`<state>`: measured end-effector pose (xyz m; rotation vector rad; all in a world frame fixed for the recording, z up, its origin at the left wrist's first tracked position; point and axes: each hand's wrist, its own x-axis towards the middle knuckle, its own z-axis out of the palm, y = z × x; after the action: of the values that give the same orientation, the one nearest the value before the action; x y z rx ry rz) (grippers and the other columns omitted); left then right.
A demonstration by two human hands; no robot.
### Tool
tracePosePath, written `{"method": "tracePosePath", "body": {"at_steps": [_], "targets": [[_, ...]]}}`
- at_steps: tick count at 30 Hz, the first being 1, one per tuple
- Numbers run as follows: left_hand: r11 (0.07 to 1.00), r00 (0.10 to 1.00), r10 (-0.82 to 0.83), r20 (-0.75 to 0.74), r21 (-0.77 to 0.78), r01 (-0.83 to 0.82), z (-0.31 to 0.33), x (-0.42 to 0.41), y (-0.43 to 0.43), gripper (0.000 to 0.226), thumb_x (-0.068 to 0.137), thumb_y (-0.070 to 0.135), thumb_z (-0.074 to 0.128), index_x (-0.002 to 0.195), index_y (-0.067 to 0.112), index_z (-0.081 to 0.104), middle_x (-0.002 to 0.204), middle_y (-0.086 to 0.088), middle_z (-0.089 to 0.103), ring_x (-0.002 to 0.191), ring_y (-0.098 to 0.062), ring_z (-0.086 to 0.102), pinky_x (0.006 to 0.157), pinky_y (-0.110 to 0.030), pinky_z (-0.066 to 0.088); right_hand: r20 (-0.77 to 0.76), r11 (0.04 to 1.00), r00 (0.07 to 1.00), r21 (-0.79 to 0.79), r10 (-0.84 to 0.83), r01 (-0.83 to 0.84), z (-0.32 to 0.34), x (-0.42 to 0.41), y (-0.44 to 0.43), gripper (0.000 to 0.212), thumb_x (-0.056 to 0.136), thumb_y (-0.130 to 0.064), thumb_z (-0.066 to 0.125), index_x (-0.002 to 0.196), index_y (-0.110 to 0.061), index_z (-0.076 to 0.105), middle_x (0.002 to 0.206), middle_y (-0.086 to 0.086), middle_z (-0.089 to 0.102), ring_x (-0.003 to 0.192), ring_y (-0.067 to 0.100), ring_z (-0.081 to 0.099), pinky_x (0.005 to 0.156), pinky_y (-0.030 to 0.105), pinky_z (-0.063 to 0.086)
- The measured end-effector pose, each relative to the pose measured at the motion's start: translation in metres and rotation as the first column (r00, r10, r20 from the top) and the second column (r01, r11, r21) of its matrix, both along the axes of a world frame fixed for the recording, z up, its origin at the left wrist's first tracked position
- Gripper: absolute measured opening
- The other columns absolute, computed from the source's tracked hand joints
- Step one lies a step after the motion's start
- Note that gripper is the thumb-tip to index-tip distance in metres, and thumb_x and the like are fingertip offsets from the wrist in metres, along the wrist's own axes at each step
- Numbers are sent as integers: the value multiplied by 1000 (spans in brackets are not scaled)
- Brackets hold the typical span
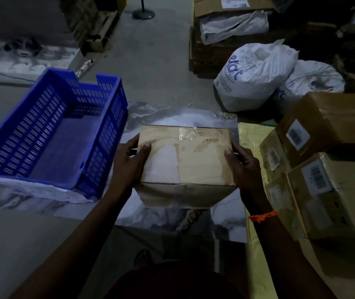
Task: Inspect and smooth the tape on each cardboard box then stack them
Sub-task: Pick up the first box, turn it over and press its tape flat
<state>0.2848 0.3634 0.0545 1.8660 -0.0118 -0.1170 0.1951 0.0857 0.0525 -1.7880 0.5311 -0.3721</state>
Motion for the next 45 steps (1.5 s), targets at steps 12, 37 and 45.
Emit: {"method": "tracePosePath", "body": {"at_steps": [12, 37, 45], "targets": [[966, 976, -102, 190, 253, 52, 12, 3, -12, 65, 92, 47, 54, 148, 14, 49, 137, -9, 50, 112, -16, 55, 91, -37, 52, -53, 945, 998, -326, -32, 13, 12, 4, 2, 42, 99, -20, 68, 140, -15, 62, 126, 6, 56, 107, 12, 57, 79, 19, 46], [431, 668, -716, 201, 881, 196, 10, -28, -30, 63, 107, 49, 21, 157, 15, 38, 163, -9, 34, 152, -28, 30, 122, -49, 22, -373, 504, 894, -738, 250, -449, 14, -4, 55, 73, 99, -49, 13, 160, -14, 34, 168, 7, 29, 157, 21, 22, 126, 47, 17], [521, 630, -722, 285, 823, 224, 23, -45, -23, 58, 105, 50, 30, 148, 16, 51, 156, -8, 47, 146, -26, 41, 119, -52, 31, -254, 449, 898, -797, 359, -404, 12, -29, 47, 59, 105, -43, 31, 149, -9, 52, 157, 11, 48, 150, 23, 39, 121, 47, 33]]}}
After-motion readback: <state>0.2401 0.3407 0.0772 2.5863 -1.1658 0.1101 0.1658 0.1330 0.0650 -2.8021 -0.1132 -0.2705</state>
